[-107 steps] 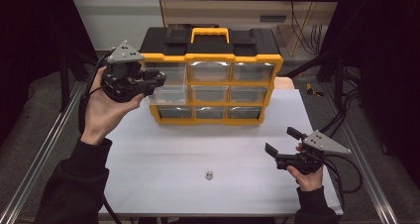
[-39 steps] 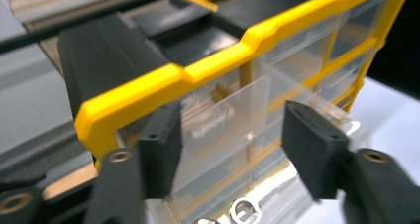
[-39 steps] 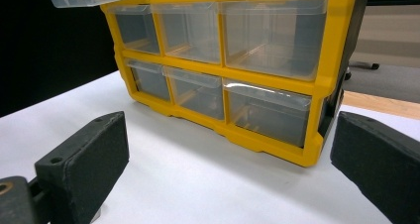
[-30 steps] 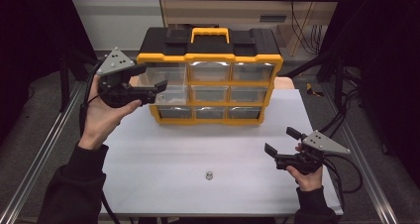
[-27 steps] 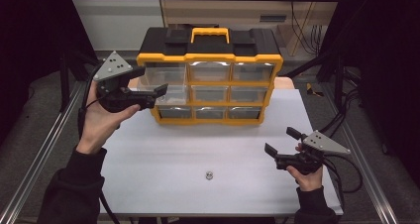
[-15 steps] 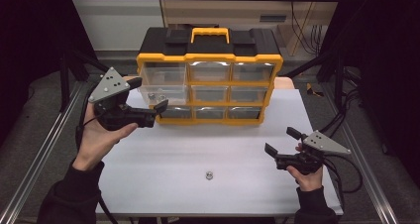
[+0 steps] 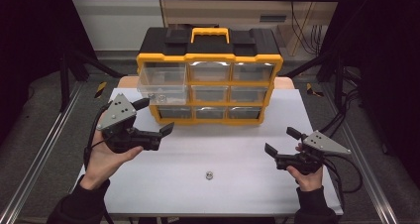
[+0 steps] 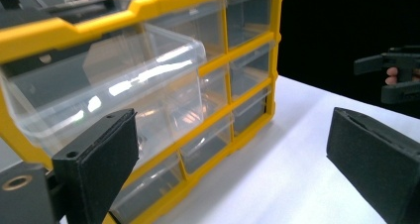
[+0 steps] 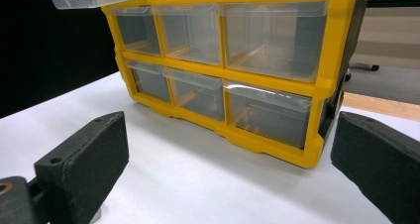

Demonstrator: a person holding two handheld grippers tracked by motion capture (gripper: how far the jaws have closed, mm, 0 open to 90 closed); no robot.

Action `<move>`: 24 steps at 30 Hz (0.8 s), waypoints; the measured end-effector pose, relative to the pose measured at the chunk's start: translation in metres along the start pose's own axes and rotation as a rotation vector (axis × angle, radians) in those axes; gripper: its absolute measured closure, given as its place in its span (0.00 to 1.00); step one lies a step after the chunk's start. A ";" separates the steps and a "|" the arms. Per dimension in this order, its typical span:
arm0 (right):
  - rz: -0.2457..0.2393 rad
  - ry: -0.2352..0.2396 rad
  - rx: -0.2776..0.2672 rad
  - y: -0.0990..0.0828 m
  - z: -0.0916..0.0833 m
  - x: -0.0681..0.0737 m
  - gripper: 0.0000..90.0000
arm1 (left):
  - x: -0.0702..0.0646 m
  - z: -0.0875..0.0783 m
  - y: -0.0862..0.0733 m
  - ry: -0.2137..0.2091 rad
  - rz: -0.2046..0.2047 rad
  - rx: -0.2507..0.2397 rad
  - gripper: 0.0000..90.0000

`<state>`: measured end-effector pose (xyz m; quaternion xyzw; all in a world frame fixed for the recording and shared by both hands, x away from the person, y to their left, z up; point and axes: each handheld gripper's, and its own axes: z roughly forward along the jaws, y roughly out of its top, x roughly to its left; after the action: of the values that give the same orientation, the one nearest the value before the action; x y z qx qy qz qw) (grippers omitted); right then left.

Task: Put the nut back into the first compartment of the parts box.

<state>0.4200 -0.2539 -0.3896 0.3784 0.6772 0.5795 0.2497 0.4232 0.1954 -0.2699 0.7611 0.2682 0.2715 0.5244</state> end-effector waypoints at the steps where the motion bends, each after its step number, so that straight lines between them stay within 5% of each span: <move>1: 0.001 -0.001 0.000 0.000 0.000 0.000 0.02 | -0.001 0.001 -0.003 -0.001 -0.007 -0.002 0.06; 24: 0.001 -0.002 -0.001 0.000 -0.001 0.000 0.02 | -0.025 0.042 -0.062 -0.089 -0.072 0.095 0.06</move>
<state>0.4196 -0.2546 -0.3890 0.3792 0.6765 0.5796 0.2501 0.4273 0.1698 -0.3442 0.7864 0.2847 0.2052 0.5084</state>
